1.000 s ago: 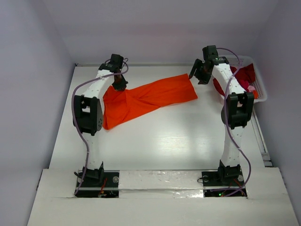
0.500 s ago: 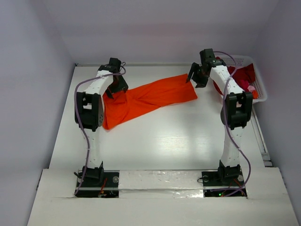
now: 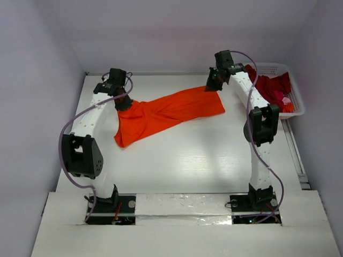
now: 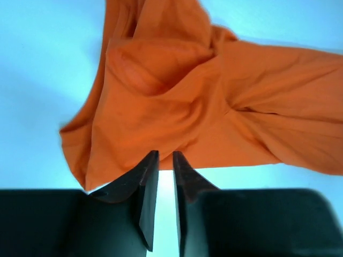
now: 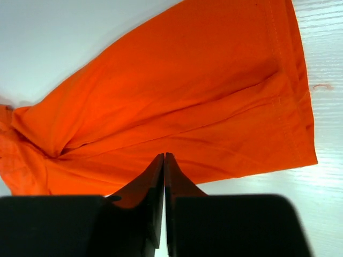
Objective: Fold and stack the t-shirts
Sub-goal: Rotate the tshirt 90 degrees
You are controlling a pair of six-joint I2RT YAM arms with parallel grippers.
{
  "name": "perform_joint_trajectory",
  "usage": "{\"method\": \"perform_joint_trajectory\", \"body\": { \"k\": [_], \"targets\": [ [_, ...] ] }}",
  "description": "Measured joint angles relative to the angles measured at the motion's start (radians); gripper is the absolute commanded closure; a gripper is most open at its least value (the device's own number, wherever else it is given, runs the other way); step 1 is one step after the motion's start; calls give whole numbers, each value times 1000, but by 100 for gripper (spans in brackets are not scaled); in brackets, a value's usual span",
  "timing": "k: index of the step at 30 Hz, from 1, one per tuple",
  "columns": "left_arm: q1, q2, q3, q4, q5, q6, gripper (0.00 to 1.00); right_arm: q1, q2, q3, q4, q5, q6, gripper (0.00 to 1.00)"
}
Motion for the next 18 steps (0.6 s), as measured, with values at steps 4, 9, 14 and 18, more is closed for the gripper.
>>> {"method": "perform_joint_trajectory", "body": {
  "k": [4,9,14,18],
  "targets": [
    [-4,-2,-144,27,12,-8,100,-5,40,16,-5,3,-3,100],
    [-41,15,-272,39,49,-39,100,-10,106,26,-8,-2,-6,100],
    [-63,40,-285,86,81,-71,100,-10,170,44,-13,-27,-10,100],
    [-61,62,-285,115,81,-93,100,-10,182,37,-15,-42,-11,100]
  ]
}}
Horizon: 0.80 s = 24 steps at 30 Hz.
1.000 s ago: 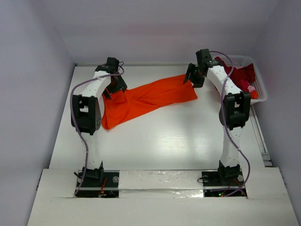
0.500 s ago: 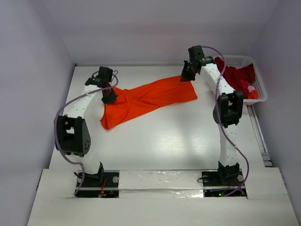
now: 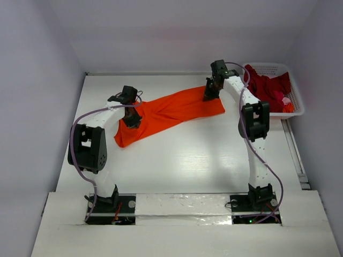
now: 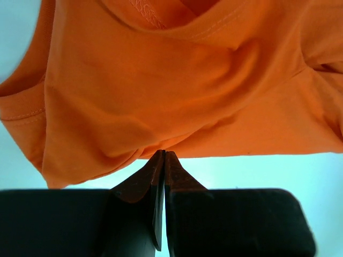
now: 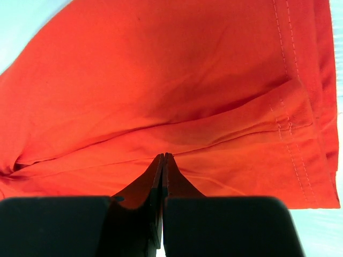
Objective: Fold and stack the t-shirts
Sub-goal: Rotate the tshirt 90 degrees
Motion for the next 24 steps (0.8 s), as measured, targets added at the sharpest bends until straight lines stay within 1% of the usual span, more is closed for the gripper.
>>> {"method": "perform_joint_trajectory", "body": {
  "k": [12,24],
  "targets": [
    [1,70,0,24,-5,-38,100,2,0,-92,25,-29,-7,100],
    [1,164,21,48,-26,-42,100,2,-43,-230,117,-72,3,100]
  ]
}}
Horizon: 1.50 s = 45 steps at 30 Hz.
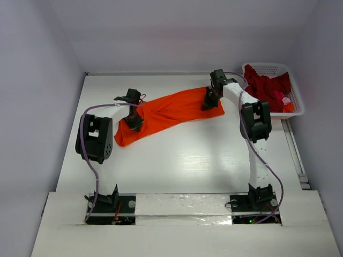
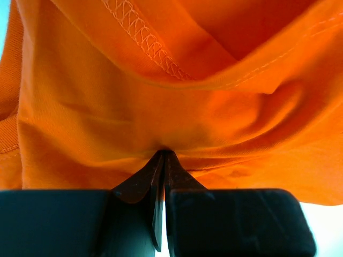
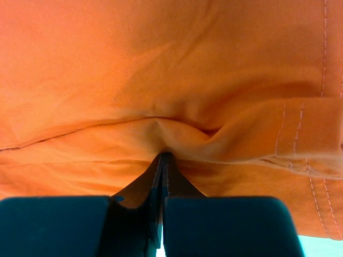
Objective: Fold and stack the t-shirts
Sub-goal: Rotate the tshirt 90 degrees
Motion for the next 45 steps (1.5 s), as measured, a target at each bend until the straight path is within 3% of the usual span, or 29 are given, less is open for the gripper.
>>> {"method": "perform_joint_trajectory", "body": {
  "k": [13,28,45],
  "targets": [
    [43,48,61,-6,-14,8,100,1,-76,-141,49,-32,34,100],
    [90,96,182,-71,-85,76,100,15,-267,-468,158,-63,40,100],
    [111,154,230,-80,-116,109,100,144,-407,-697,253,-89,69,100]
  ]
}}
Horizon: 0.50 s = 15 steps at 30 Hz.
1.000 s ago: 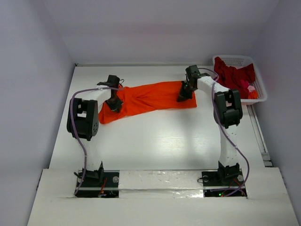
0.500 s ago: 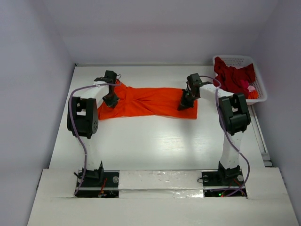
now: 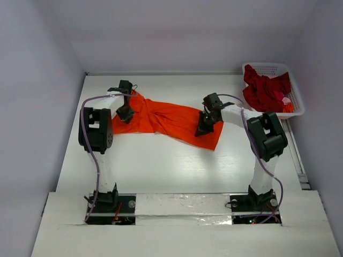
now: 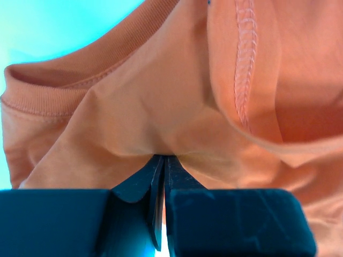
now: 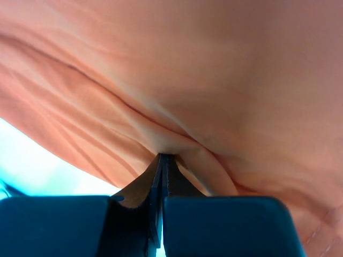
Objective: Fold and stack the t-shirts
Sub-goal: Rotate the tshirt 90 degrees
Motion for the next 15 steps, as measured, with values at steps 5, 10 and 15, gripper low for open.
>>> {"method": "perform_joint_trajectory", "body": {
  "k": [5,10,15],
  "targets": [
    [1,31,47,-9,1,7,100,60,-45,-66,13,-5,8,100],
    [1,76,115,-18,-3,19,100,99,-89,-126,16,-3,10,100],
    [1,111,182,-27,-15,40,100,134,-126,-174,28,5,9,100]
  ]
}}
